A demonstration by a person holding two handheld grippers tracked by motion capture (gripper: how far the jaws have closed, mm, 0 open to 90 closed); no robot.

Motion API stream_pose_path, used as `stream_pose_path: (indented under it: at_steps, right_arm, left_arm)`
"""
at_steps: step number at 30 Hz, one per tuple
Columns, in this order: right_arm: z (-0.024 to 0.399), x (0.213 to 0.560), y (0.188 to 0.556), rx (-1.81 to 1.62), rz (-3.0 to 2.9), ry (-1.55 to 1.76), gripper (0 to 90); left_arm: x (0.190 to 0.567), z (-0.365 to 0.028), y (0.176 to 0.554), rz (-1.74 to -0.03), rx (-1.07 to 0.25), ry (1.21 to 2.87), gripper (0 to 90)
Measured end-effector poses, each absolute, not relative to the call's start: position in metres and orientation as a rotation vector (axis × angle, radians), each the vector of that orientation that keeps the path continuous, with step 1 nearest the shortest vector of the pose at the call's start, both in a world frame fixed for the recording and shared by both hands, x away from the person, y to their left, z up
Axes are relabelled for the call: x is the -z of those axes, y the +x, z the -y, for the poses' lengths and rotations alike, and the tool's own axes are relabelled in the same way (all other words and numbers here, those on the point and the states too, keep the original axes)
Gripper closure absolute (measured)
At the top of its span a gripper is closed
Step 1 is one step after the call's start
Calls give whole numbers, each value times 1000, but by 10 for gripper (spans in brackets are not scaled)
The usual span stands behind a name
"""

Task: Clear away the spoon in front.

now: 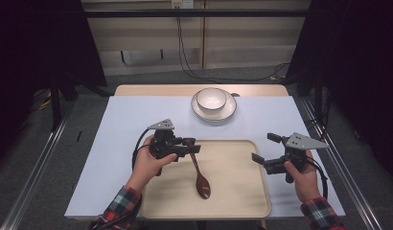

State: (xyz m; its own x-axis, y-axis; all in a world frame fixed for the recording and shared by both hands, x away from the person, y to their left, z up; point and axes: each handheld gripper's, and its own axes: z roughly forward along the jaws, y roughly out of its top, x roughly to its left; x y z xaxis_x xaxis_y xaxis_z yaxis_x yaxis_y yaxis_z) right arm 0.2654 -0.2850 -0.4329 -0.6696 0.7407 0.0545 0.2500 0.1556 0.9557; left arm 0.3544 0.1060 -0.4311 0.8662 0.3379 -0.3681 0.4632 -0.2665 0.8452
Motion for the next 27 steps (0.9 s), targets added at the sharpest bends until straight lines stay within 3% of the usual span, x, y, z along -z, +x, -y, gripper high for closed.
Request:
stream_pose_path:
  at_steps: [6, 14, 22, 27]
  right_arm:
    - [286, 433, 265, -1530, -2018, 937, 8]
    - [284, 434, 265, -1527, -2023, 933, 8]
    - [285, 433, 264, -1521, -2026, 937, 8]
    - [285, 434, 265, -1523, -2030, 932, 8]
  left_arm:
    - [432, -102, 352, -582, 116, 1892, 461]
    - [432, -97, 350, -495, -3, 1927, 243]
    - [430, -94, 348, -440, -70, 1944, 161]
    - [427, -99, 348, -454, -80, 1930, 153]
